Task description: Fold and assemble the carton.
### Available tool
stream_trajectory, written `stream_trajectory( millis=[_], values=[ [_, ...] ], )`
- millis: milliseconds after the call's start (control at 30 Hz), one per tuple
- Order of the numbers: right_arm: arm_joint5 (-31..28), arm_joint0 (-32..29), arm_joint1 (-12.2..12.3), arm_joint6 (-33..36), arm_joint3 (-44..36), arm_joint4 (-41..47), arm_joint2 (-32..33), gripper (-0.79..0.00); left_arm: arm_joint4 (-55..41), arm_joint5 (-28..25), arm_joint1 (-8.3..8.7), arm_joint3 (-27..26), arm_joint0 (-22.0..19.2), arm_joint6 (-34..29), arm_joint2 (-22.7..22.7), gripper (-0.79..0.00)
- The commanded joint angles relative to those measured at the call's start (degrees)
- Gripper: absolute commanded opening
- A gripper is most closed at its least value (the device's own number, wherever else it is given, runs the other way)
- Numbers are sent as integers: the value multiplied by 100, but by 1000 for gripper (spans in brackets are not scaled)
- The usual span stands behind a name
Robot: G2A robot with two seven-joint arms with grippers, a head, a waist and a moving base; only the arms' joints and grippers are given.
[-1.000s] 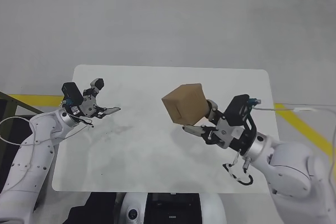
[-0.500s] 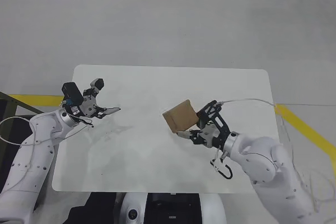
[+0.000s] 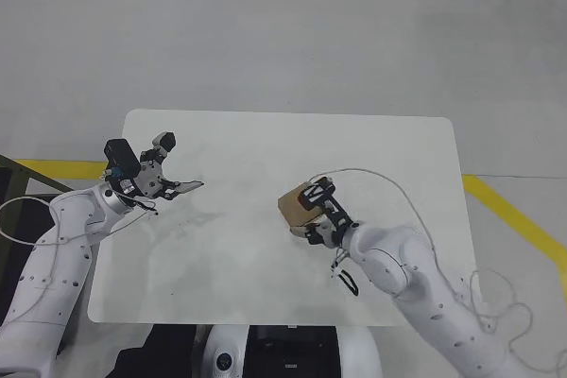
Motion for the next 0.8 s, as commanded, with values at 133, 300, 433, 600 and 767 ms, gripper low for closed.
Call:
stream_trajectory(
  millis=[133,300,433,600,767],
  values=[
    [180,302,-107,118,381,-95,-288,-785,0,0,0,0,0,0,0,0],
    [296,440,-178,132,641,-97,-411,-785,0,0,0,0,0,0,0,0],
    [328,516,-228,102,811,-52,-476,-745,0,0,0,0,0,0,0,0],
    [362,577,-279,57,1012,-30,-527,-708,0,0,0,0,0,0,0,0],
    [389,582,-316,51,1104,-75,-577,-440,0,0,0,0,0,0,0,0]
  ],
)
